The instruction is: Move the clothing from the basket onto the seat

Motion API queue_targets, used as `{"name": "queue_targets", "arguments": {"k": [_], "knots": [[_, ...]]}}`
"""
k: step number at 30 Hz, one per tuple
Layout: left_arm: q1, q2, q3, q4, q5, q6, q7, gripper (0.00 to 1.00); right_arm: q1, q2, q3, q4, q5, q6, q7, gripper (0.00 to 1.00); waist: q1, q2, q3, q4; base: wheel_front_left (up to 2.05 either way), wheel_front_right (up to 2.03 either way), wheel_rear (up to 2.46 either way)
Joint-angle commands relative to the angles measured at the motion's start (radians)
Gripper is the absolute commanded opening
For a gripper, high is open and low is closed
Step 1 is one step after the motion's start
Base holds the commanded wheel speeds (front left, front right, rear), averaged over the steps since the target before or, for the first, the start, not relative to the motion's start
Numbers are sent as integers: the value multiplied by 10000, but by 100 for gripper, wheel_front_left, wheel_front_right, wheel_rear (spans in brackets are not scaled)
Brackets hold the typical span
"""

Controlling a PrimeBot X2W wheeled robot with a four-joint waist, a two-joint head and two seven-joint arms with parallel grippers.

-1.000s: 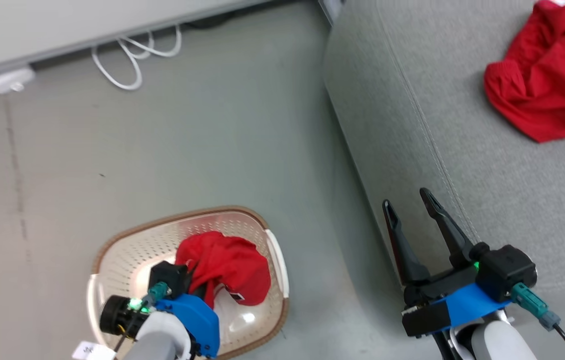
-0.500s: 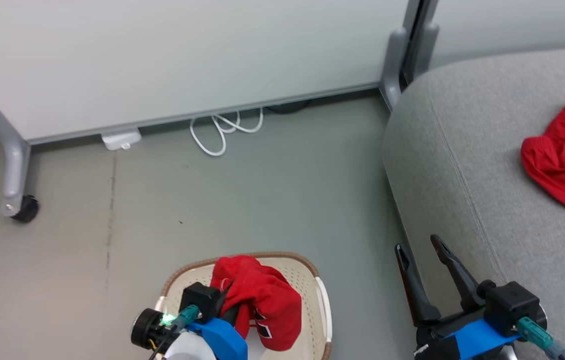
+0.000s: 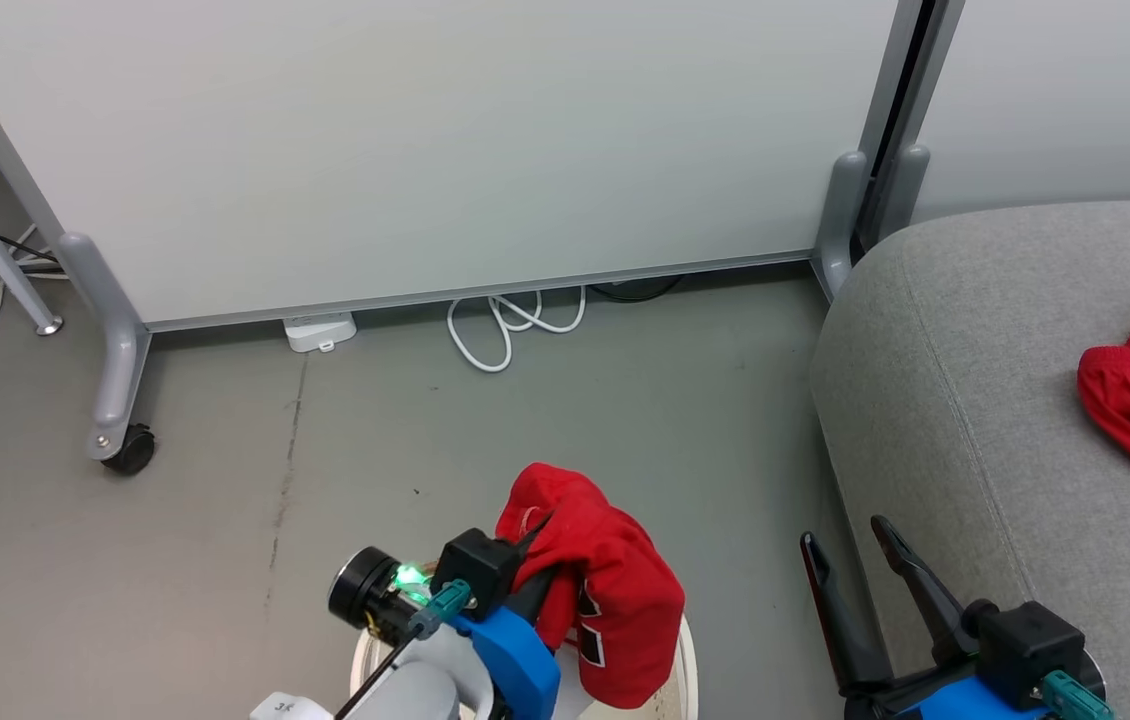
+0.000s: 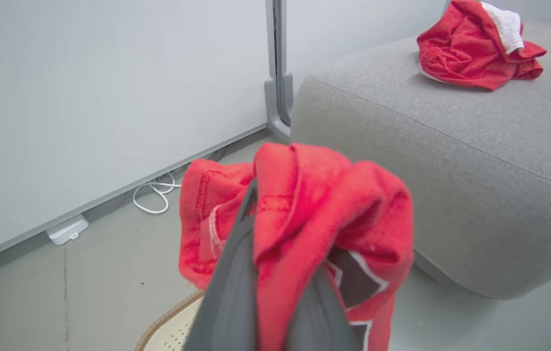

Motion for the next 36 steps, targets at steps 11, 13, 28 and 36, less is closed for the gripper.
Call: {"name": "queue_targets", "arguments": {"k": [11, 13, 28, 36], "knots": [[-1112, -21, -1372, -862, -816, -14, -52, 0, 393, -4, -59, -139, 9, 5, 142, 100, 2, -1, -224, 131, 0, 0, 0], [-1268, -24, -1478, -954, -1049, -14, -53, 0, 420, -4, -85, -140, 22, 5, 154, 100, 2, -1, -261, 150, 0, 0, 0], [-2503, -26, -2680, -1050, -2851, 462, -22, 0, 463, -4, -64, -328, -119, 5, 351, 100, 2, -1, -353, 221, 0, 0, 0], [-2778, -26, -3216, -859, -3479, 701, -36, 0, 474, -4, -13, -312, -157, 5, 386, 100, 2, -1, -331, 180, 0, 0, 0]]}}
